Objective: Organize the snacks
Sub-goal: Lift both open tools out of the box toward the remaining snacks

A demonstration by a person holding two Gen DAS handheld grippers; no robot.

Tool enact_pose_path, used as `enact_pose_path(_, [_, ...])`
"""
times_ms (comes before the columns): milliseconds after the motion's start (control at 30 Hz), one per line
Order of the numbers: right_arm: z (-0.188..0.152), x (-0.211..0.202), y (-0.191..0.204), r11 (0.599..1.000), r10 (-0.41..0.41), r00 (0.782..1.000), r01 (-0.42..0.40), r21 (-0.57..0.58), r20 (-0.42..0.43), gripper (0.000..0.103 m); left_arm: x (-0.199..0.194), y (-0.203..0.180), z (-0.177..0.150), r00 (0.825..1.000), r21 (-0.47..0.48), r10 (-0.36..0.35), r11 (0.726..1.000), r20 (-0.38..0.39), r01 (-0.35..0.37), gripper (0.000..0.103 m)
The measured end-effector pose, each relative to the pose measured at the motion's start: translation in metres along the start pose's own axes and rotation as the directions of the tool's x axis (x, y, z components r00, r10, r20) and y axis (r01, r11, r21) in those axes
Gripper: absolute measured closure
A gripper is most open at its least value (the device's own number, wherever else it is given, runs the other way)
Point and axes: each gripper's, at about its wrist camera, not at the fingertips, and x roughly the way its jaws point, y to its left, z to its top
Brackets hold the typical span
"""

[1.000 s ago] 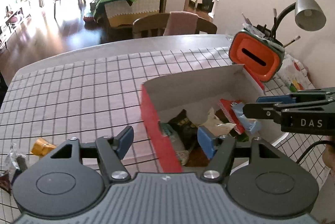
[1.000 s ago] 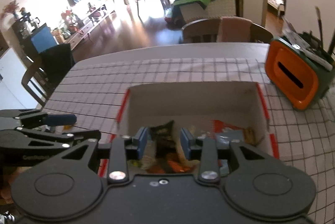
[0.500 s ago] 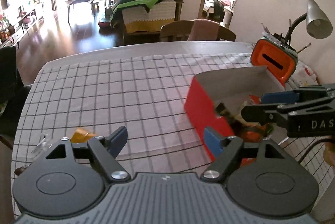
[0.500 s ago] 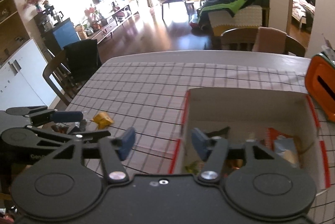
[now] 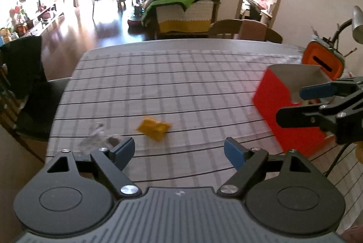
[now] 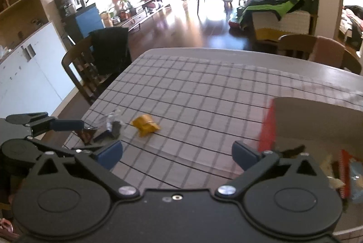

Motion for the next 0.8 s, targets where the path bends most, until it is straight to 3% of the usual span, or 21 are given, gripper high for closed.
enact_pose_path(233, [0.009, 0.036, 0.030, 1.000, -0.019, 0.999, 0.020, 0.015, -0.040, 0.000, 0.001, 0.056, -0.007, 1.000, 0.009, 0.020, 1.000, -0.025, -0.020, 0.017])
enact_pose_path(633, [0.018, 0.101, 0.085, 0.974, 0.034, 0.993, -0.059, -0.220, -0.114, 0.000, 0.028, 0.128, -0.023, 0.994, -0.038, 0.025, 0.999, -0.111, -0.029, 0.017])
enact_pose_path(800, [0.024, 0.135, 0.088, 0.962, 0.007, 0.985, -0.053, -0.268, -0.170, 0.004, 0.046, 0.146, -0.032, 0.988, -0.089, 0.020, 0.995, -0.152, -0.034, 0.017])
